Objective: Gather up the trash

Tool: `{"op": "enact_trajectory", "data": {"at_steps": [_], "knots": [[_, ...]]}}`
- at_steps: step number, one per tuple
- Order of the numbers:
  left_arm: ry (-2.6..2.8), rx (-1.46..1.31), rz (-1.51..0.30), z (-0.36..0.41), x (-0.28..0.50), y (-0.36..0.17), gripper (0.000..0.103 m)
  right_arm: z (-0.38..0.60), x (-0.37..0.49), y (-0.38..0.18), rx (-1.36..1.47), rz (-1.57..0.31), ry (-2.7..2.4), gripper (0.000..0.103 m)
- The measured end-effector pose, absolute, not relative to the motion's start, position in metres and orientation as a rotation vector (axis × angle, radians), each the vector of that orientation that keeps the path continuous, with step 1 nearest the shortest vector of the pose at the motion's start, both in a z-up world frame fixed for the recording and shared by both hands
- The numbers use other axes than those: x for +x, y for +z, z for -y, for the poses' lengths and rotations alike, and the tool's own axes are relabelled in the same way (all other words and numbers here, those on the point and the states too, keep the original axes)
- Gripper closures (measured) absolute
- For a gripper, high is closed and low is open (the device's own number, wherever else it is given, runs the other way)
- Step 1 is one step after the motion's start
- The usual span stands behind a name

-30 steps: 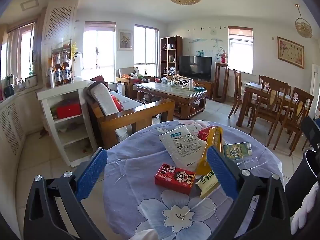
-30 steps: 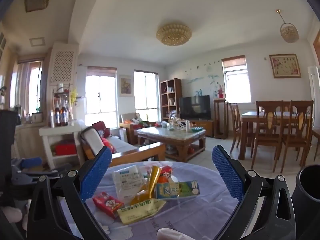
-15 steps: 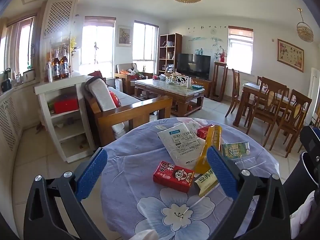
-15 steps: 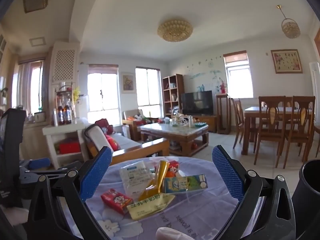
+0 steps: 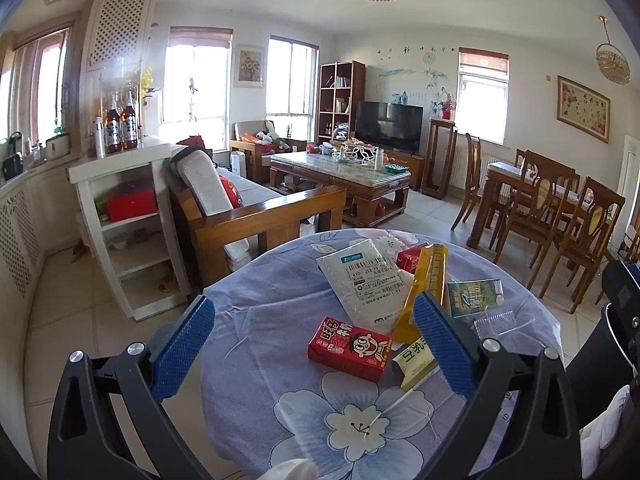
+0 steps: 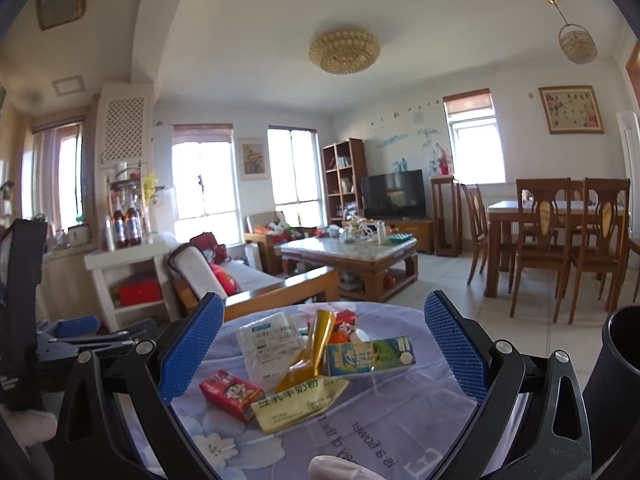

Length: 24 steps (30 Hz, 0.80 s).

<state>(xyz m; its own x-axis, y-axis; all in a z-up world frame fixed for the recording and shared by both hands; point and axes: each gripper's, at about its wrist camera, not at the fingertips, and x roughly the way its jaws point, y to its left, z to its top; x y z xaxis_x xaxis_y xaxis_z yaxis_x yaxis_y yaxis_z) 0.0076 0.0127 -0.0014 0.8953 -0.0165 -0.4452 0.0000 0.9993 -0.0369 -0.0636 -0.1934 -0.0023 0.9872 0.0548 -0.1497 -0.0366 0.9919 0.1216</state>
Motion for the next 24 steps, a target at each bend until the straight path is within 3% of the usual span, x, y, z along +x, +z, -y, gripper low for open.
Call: {"op": "enact_trajectory", "data": {"at_steps": [24], "knots": [[-0.009, -0.037, -0.494, -0.014, 0.015, -0.012, 0.005, 0.202, -0.057, -0.015, 0.140, -0.210, 0.052, 0.004]]}}
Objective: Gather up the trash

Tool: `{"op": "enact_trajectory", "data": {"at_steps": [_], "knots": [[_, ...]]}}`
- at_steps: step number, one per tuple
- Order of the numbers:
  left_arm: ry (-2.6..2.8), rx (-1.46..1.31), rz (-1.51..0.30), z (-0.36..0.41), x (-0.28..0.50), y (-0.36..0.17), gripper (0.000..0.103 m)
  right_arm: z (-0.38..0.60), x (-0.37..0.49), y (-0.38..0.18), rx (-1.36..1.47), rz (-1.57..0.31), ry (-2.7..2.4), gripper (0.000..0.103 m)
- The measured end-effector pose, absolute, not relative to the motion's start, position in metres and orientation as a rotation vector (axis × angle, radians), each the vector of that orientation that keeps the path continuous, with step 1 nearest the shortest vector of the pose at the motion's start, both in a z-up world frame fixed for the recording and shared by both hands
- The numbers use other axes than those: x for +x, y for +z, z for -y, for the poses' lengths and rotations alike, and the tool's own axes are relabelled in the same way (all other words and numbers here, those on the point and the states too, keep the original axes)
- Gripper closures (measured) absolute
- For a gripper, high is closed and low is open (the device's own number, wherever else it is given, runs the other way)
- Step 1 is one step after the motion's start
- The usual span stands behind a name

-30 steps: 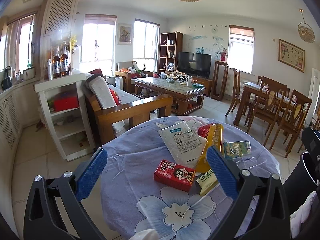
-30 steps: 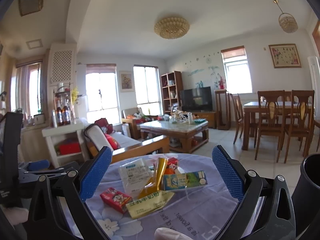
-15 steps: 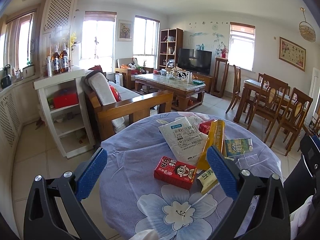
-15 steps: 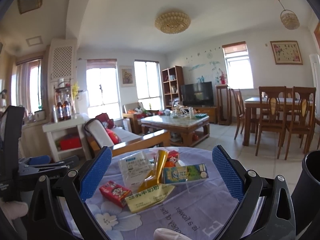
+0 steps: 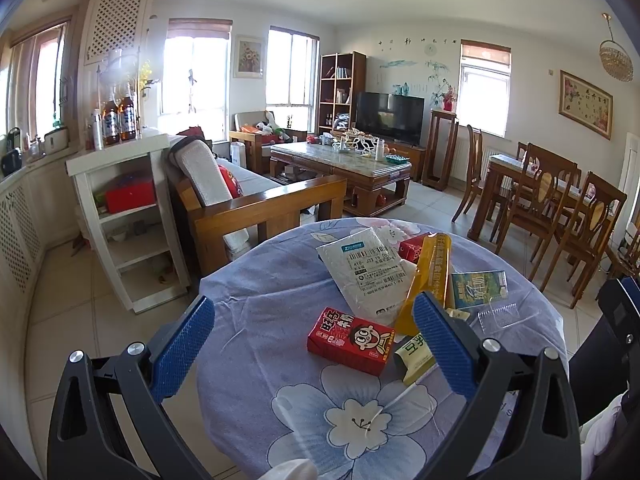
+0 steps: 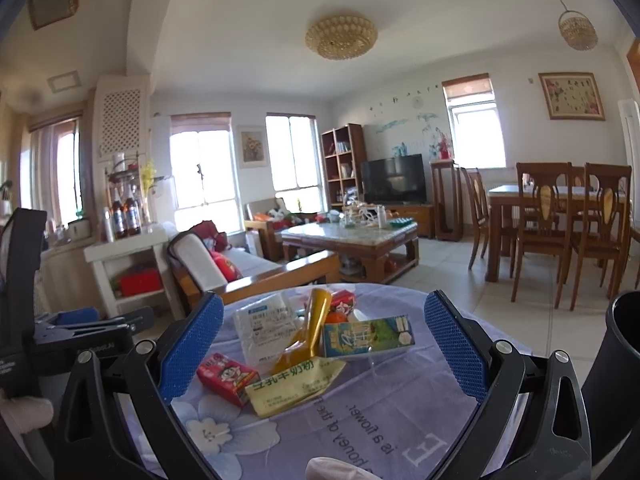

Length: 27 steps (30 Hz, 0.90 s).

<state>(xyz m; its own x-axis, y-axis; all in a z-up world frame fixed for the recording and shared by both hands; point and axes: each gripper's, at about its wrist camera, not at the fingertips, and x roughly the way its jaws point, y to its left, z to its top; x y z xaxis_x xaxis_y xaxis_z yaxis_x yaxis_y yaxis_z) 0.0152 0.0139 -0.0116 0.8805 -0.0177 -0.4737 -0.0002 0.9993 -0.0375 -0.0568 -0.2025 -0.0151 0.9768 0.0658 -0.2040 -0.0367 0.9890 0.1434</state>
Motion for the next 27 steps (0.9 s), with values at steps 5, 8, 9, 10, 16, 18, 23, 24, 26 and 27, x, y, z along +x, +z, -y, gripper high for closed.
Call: {"op": "enact_trajectory", "data": {"at_steps": [5, 8, 9, 10, 16, 18, 23, 24, 26, 27], "knots": [[-0.008, -0.037, -0.498, -0.0140, 0.0151, -0.0134, 0.005, 0.2042, -0.0560, -0.0183, 0.145, -0.215, 0.051, 0.004], [-0.008, -0.037, -0.498, -0.0142, 0.0152, -0.0132, 0.005, 0.2046, -0.0560, -0.0190, 0.144, -0.215, 0.051, 0.004], [-0.009, -0.037, -0.498, -0.0142, 0.0152, -0.0133, 0.005, 0.2047, -0.0559, -0.0191, 0.144, -0.215, 0.051, 0.004], [-0.009, -0.037, -0.499, -0.0139, 0.0156, -0.0132, 0.005, 0.2046, -0.0560, -0.0191, 0.144, -0.215, 0.051, 0.004], [-0.010, -0.037, -0.500, -0.0133, 0.0160, -0.0140, 0.005, 0.2045, -0.0559, -0.0191, 0.144, -0.215, 0.051, 0.004], [-0.010, -0.037, -0.500, -0.0133, 0.0160, -0.0140, 0.005, 0.2044, -0.0557, -0.0197, 0.144, -0.215, 0.049, 0.004], [-0.010, -0.036, -0.503, -0.0129, 0.0160, -0.0145, 0.005, 0.2053, -0.0549, -0.0211, 0.143, -0.217, 0.049, 0.004], [-0.009, -0.035, -0.503, -0.0127, 0.0160, -0.0151, 0.005, 0.2055, -0.0546, -0.0221, 0.143, -0.218, 0.048, 0.004], [-0.011, -0.035, -0.503, -0.0128, 0.0160, -0.0151, 0.005, 0.2058, -0.0544, -0.0226, 0.144, -0.218, 0.047, 0.004], [-0.010, -0.035, -0.504, -0.0127, 0.0161, -0.0157, 0.005, 0.2053, -0.0547, -0.0228, 0.144, -0.218, 0.047, 0.004]]}}
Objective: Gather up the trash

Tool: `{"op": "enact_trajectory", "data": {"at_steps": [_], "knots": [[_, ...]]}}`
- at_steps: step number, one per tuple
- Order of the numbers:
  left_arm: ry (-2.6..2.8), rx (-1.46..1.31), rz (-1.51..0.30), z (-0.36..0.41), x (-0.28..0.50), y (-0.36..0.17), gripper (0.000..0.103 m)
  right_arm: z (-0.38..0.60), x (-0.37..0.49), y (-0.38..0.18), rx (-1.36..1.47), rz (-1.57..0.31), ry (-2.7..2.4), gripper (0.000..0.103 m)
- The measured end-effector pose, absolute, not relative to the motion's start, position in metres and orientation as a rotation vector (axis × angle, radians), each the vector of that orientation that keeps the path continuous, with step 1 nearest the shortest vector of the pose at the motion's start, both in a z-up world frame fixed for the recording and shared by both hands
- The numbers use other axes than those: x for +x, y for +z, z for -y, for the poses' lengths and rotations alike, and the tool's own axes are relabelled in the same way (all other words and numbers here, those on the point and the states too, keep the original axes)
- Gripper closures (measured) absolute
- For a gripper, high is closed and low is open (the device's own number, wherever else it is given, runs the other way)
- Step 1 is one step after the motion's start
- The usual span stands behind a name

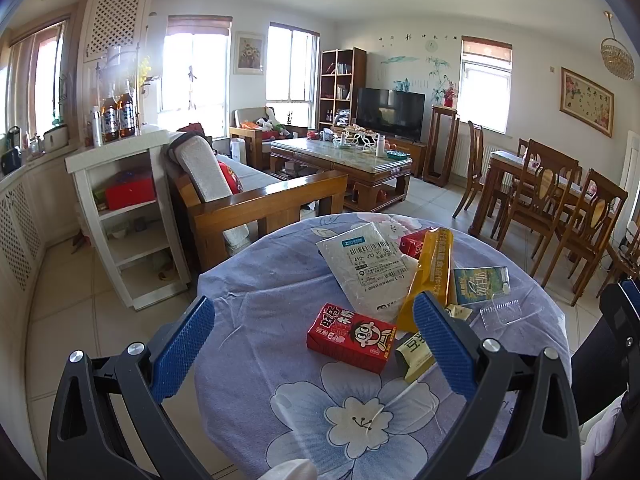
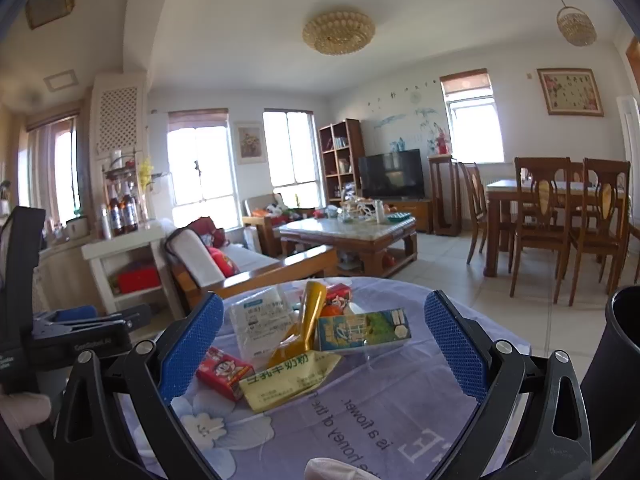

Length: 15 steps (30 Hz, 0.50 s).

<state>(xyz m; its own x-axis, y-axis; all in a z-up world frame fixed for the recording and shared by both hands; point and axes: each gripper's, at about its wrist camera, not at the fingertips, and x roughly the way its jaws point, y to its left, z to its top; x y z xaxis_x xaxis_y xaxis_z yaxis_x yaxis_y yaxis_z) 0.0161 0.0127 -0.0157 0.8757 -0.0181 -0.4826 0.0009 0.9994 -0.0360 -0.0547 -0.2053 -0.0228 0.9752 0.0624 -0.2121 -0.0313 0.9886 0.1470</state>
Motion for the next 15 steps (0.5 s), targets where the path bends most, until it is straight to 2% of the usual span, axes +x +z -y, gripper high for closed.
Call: {"op": "enact_trajectory", "data": {"at_steps": [15], "knots": [[-0.089, -0.095, -0.523, -0.028, 0.026, -0.023, 0.005, 0.208, -0.054, -0.027, 0.135, -0.222, 0.045, 0.004]]}}
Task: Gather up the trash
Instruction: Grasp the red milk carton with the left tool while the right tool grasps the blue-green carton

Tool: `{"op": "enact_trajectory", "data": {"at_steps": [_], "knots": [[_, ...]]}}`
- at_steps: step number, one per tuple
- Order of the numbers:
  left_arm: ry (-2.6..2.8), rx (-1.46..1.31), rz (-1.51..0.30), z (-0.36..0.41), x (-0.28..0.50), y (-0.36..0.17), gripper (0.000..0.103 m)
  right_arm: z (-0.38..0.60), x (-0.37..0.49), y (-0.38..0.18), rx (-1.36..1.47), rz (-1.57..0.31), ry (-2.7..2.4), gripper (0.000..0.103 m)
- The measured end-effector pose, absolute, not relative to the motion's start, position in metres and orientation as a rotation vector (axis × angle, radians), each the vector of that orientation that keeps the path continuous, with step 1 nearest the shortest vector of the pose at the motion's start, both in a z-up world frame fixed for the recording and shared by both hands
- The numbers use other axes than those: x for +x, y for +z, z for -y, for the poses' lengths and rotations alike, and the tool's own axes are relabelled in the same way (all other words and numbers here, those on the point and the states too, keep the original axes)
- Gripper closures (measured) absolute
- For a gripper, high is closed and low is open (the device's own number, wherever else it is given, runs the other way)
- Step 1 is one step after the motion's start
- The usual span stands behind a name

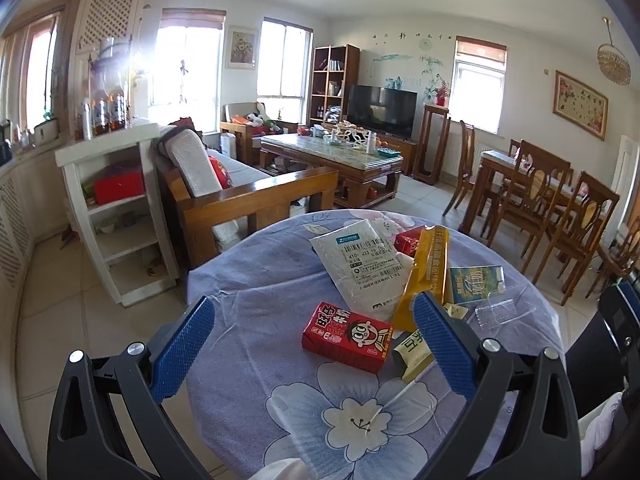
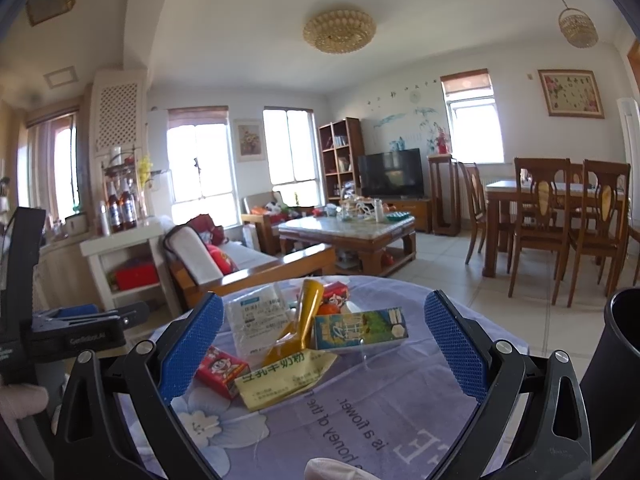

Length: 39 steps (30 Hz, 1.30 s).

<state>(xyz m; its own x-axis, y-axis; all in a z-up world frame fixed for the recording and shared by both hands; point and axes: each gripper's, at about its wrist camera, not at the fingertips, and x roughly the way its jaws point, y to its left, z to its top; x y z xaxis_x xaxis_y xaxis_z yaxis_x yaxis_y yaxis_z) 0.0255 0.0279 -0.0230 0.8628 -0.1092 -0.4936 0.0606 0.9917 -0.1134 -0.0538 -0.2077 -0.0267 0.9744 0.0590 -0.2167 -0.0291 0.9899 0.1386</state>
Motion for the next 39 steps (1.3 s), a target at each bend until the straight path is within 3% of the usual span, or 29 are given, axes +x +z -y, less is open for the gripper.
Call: {"op": "enact_trajectory", "data": {"at_steps": [7, 18, 39], "knots": [[-0.342, -0.291, -0.723, -0.069, 0.063, -0.066, 0.005, 0.230, -0.046, -0.047, 0.115, -0.271, 0.018, 0.004], [-0.560, 0.487, -0.803, 0.025, 0.086, -0.113, 0.005, 0.252, -0.005, -0.080, -0.060, -0.479, 0.175, 0.004], [-1.008, 0.669, -0.802, 0.030, 0.147, -0.112, 0.005, 0.265, 0.095, -0.076, -0.265, -0.673, 0.408, 0.004]]}}
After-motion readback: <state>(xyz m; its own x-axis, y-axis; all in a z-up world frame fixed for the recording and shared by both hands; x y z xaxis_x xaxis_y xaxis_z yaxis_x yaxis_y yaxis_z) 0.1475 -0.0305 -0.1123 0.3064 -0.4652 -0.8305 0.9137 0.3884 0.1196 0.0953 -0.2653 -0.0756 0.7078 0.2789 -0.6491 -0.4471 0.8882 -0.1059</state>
